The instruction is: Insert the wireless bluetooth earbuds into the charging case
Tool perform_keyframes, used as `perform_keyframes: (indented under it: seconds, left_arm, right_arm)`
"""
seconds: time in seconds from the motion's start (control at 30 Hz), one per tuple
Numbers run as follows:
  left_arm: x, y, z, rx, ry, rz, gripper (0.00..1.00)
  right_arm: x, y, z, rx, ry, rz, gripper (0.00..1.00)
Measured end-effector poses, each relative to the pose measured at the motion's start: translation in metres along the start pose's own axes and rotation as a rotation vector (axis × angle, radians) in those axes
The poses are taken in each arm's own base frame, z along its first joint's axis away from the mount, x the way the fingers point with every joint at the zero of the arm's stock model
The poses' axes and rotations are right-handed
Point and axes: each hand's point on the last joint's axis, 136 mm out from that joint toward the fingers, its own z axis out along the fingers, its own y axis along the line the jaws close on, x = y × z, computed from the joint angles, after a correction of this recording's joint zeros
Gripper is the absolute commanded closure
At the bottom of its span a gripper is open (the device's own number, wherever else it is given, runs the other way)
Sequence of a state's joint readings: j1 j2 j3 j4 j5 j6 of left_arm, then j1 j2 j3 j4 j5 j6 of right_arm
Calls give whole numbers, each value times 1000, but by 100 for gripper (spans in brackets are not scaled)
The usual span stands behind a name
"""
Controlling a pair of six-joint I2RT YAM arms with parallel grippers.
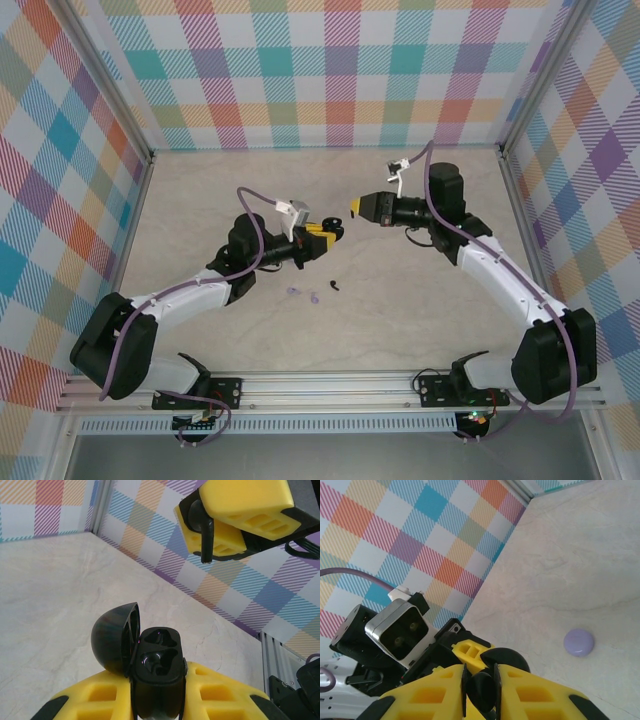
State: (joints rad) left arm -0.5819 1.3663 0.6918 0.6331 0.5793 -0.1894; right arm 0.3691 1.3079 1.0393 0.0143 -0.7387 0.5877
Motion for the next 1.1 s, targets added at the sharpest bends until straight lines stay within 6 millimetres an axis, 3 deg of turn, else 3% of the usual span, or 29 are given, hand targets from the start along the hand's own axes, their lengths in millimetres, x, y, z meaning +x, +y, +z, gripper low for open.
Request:
perform_keyframes:
  seconds: [0.53, 1.1]
  left_arm:
    - [-11, -14, 1, 45, -61, 61, 91]
    - [-21, -19, -1, 46, -98, 85, 91]
  right_arm:
    - [5, 24, 9, -65, 12, -57, 77]
    - [11, 30, 13, -80, 30, -61, 77]
